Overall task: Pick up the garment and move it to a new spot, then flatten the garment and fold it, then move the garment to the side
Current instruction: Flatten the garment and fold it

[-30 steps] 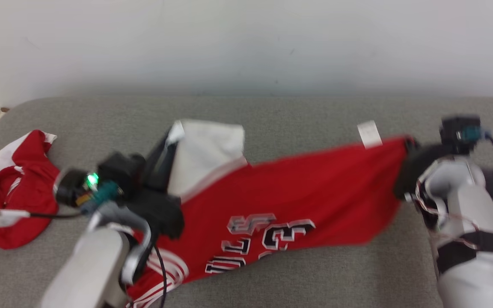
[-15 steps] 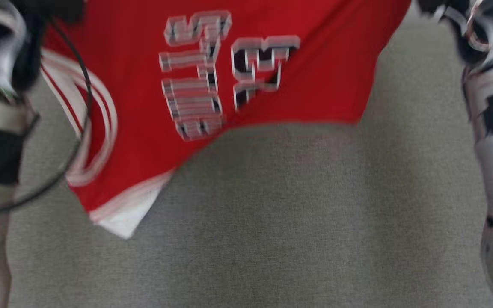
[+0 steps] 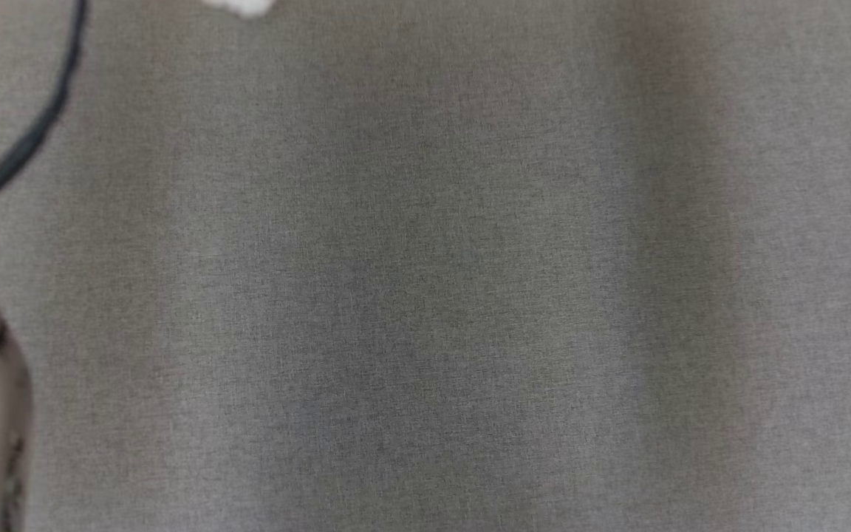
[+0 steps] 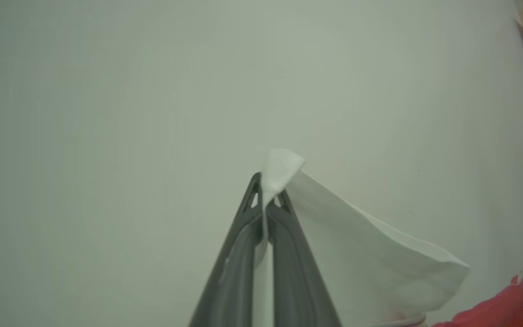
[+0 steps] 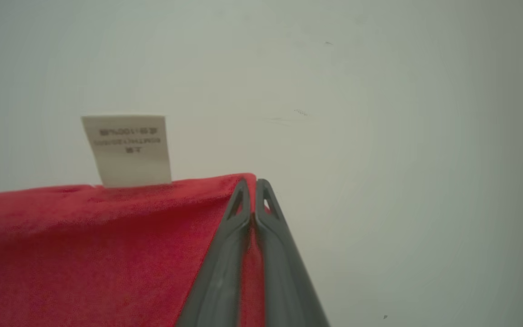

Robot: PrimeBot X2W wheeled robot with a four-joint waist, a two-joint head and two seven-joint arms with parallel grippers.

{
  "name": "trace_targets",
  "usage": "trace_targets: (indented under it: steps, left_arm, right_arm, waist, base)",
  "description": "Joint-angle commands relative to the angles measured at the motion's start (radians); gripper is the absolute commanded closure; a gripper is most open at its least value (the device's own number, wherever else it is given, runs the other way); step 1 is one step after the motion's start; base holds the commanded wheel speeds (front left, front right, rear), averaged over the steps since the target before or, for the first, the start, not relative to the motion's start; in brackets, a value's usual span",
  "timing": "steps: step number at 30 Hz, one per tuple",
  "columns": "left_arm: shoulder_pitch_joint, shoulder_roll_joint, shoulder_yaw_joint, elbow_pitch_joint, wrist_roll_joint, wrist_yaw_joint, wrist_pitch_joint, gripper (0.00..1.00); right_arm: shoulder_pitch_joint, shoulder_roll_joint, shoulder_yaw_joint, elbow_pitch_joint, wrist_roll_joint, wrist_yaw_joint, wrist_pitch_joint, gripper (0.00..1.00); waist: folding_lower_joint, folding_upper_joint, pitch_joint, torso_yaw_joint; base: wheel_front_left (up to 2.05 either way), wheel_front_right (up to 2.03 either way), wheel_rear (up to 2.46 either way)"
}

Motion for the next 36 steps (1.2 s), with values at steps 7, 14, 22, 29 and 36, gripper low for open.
trace_targets:
  steps: [7,14,22,29,36]
  left_arm:
    - [0.614,0.029,-0.060,-0.106,-0.127,-0.069,-0.008,1.00]
    - [1.031,0.008,0.003,-0.260,-0.197,-0.051,-0.008,1.00]
    - [1.438,-0.109,0.072,-0.360,-0.135,-0.013,-0.008,1.00]
    - [1.601,-0.143,0.070,-0.418,-0.080,-0.013,-0.008,1.00]
    - [1.702,-0.138,0.041,-0.464,-0.040,-0.003,-0.005,1.00]
  right_arm:
    - [0.326,-0.008,0.335,0.157,0.158,0.000,0.023,1.00]
    - [0.622,-0.137,0.588,0.046,0.365,0.000,0.170,1.00]
    - [0.999,-0.250,0.558,-0.032,0.396,0.000,0.276,1.00]
    - [1.246,-0.158,0.265,-0.148,0.273,-0.001,0.395,1.00]
    - [1.492,-0.017,0.089,-0.483,0.174,-0.001,0.579,1.00]
  waist:
    - [-0.0002,-0.0001,-0.030,0.011]
    - [-0.0002,-0.0001,-0.195,0.041]
    - [-0.0002,-0.0001,-0.412,0.078]
    - [-0.0002,-0.0001,-0.482,0.102]
    - [-0.0002,-0.0001,-0.493,0.107]
  base:
    - [0.00,0.00,0.00]
    - [0.00,0.00,0.00]
    - [0.00,0.00,0.00]
    - [0.00,0.00,0.00]
    - [0.00,0.00,0.00]
